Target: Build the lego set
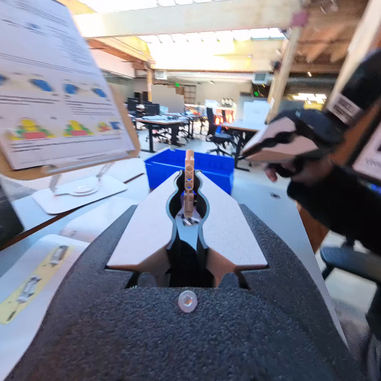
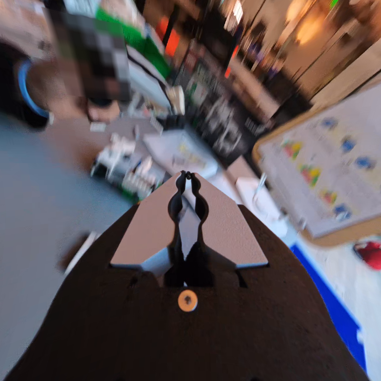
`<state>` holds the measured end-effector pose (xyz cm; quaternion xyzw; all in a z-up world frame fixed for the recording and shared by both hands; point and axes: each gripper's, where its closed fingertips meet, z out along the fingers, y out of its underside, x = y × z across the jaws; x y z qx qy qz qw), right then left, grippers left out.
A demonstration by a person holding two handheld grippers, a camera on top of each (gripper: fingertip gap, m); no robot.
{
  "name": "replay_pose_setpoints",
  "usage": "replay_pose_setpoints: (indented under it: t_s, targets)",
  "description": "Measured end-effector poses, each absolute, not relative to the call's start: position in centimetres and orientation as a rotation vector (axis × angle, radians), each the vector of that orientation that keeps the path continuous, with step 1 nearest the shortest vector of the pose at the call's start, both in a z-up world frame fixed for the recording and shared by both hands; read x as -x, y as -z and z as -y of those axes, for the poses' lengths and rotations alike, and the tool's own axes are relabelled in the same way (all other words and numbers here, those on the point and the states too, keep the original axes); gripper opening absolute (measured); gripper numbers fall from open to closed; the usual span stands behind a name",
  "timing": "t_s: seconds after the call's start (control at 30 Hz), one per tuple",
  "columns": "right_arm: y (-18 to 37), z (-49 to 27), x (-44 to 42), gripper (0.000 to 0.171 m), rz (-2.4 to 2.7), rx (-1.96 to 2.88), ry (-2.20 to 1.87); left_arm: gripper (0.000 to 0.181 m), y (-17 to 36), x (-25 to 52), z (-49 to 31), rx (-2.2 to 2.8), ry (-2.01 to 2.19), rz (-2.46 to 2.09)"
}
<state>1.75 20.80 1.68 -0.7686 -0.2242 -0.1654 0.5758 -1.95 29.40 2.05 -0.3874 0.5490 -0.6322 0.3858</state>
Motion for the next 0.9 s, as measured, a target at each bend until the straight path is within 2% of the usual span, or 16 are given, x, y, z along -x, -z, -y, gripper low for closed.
replay_pose_setpoints:
  t_s: [0.13,0.3,0.6,0.9]
  targets:
    - [-8.8,-29.9,0.0,0.003,0.483,1.516,0.348,0.005,-4.6,-1.4,-36.2,1.121,1.608,-1.164]
    - [-9.1,-37.3,-0.4,0.003,0.490,1.485,0.323,0.006,-6.4,-1.2,-38.5,1.137,1.623,-0.998]
    - [-10.9,-37.0,0.2,0.003,0.544,1.368,0.512,0.006,-9.3,-0.8,-36.9,1.060,1.538,-1.036]
    - [-11.4,-36.5,-0.1,0.003,0.553,1.380,0.493,0.006,-9.6,-1.3,-36.7,1.034,1.469,-1.057]
